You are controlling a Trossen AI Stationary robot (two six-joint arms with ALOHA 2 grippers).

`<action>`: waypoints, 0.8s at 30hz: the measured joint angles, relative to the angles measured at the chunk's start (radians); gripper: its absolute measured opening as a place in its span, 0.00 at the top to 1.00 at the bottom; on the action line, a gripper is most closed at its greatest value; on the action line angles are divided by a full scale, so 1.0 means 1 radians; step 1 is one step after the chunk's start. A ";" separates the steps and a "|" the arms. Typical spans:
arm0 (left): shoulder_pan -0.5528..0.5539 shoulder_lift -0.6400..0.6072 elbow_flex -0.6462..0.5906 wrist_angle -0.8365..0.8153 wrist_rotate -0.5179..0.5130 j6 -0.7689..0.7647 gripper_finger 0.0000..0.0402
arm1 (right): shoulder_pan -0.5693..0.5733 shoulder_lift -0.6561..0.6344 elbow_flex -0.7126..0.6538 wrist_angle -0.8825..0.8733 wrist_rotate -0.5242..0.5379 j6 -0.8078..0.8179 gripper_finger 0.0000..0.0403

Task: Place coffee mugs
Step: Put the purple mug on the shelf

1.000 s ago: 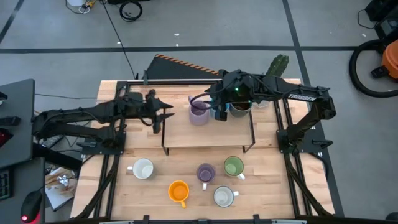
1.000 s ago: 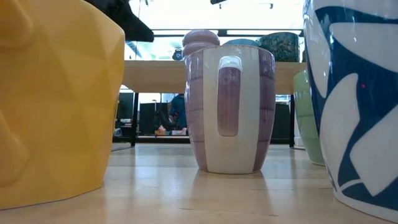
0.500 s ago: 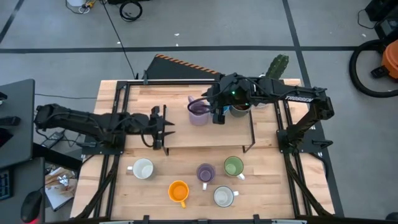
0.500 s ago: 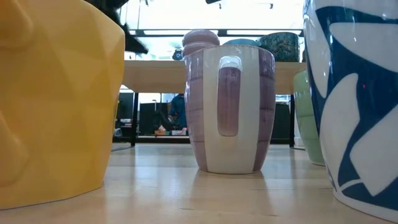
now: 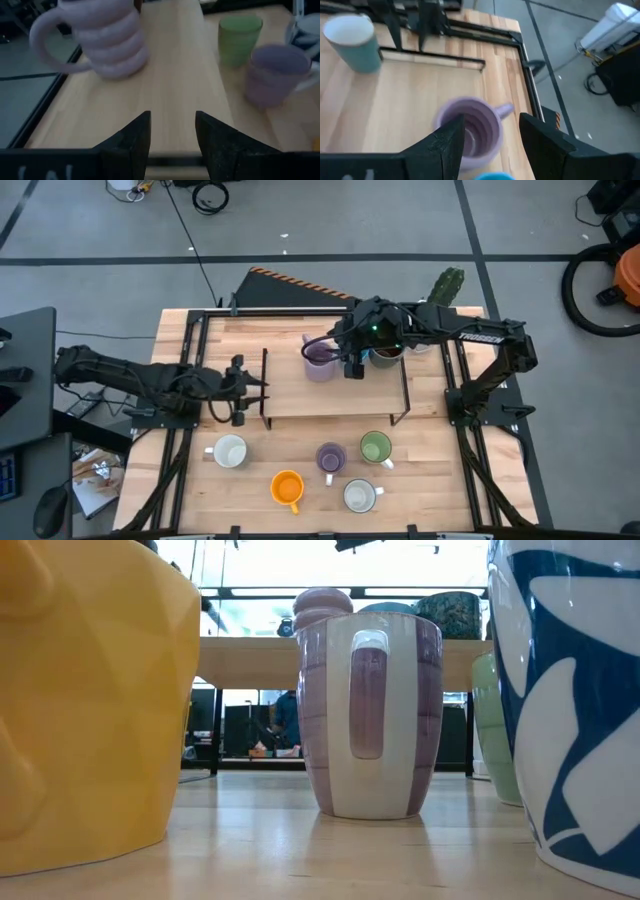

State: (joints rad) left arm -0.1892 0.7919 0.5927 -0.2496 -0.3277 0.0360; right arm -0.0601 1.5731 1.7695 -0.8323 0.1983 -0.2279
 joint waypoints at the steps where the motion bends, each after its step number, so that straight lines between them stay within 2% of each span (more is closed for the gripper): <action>1: -0.012 -0.012 0.000 -0.021 -0.004 -0.004 0.60 | 0.000 -0.003 0.000 -0.019 0.016 0.000 0.52; 4: -0.049 -0.048 0.000 -0.071 -0.014 -0.029 0.60 | -0.002 -0.009 0.000 -0.038 0.042 -0.008 0.52; 11: -0.105 -0.075 0.000 -0.057 -0.073 -0.063 0.60 | -0.073 -0.002 0.000 -0.001 -0.021 -0.055 0.52; 17: -0.203 -0.074 0.000 -0.083 -0.077 -0.098 0.60 | -0.122 0.011 0.000 0.081 -0.114 -0.093 0.54; 21: -0.270 -0.076 0.000 -0.092 -0.078 -0.136 0.60 | -0.142 0.015 0.000 0.142 -0.121 -0.133 0.55; 24: -0.297 -0.075 0.000 -0.093 -0.118 -0.160 0.60 | -0.152 0.012 0.000 0.168 -0.144 -0.147 0.55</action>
State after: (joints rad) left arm -0.4864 0.7168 0.5926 -0.3431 -0.4456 -0.1242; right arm -0.2121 1.5852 1.7691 -0.6640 0.0546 -0.3754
